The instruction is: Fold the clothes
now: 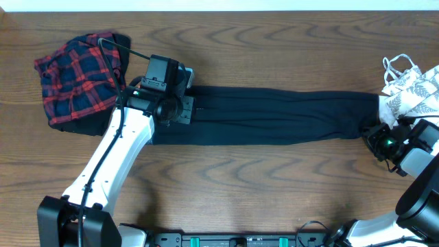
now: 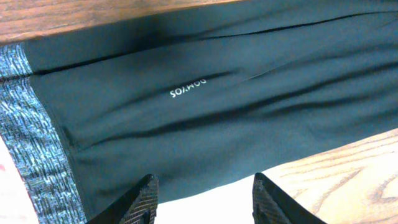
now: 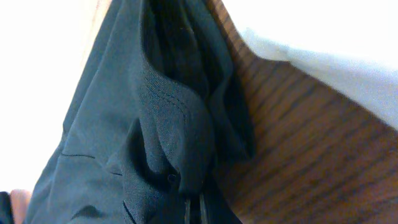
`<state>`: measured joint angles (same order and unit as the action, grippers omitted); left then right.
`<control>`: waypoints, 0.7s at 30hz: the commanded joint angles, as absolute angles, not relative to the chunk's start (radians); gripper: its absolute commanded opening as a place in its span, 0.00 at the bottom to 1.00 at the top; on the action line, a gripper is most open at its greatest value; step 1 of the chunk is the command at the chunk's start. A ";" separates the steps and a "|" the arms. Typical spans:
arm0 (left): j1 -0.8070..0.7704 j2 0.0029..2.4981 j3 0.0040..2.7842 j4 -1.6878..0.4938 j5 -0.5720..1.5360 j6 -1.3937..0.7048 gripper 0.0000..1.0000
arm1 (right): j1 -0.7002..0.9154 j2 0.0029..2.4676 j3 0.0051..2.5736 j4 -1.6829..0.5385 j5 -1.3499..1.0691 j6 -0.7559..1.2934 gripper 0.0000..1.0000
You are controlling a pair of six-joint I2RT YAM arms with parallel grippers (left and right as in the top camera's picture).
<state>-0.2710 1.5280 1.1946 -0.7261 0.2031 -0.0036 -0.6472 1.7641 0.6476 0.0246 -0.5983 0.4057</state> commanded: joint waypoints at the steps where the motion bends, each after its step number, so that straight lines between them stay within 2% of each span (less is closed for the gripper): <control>1: -0.272 1.522 1.202 -0.729 0.198 -0.016 0.50 | -0.642 1.866 0.549 -0.035 -0.454 0.388 0.01; 14: -0.272 1.522 1.202 -0.729 0.198 -0.016 0.50 | -0.643 1.522 0.588 -0.151 -0.319 0.395 0.01; 21: -0.272 1.522 1.202 -0.730 0.199 -0.016 0.49 | -0.643 1.457 0.616 -0.174 -0.308 0.396 0.01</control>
<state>-0.2710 1.5280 1.1946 -0.7265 0.2031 -0.0036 -0.6456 1.4723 0.5903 -0.1696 -0.3492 0.4019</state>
